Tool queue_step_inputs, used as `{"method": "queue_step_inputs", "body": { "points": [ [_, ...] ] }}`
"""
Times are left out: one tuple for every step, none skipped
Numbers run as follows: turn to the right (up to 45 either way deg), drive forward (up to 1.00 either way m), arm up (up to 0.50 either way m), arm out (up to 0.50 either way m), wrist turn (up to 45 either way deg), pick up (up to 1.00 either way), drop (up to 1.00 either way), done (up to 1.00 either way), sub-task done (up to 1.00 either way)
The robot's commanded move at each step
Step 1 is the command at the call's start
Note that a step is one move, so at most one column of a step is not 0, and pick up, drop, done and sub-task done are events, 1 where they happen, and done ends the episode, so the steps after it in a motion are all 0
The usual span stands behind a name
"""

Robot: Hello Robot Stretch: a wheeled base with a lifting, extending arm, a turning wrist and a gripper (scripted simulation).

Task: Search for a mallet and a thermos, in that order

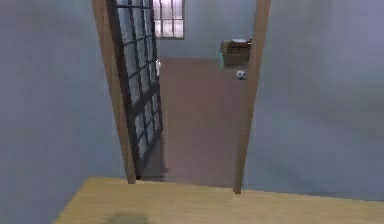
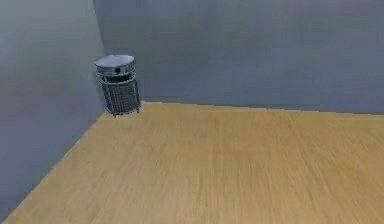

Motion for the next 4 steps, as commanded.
{"method": "queue_step_inputs", "body": {
  "points": [
    [0.0,1.00,0.00,0.00,0.0,0.00,0.00,0.00,0.00],
    [0.0,0.65,0.00,0.00,0.0,0.00,0.00,0.00,0.00],
    [30.0,0.00,0.00,0.00,0.0,0.00,0.00,0.00,0.00],
    [0.0,1.00,0.00,0.00,0.0,0.00,0.00,0.00,0.00]
  ]
}}
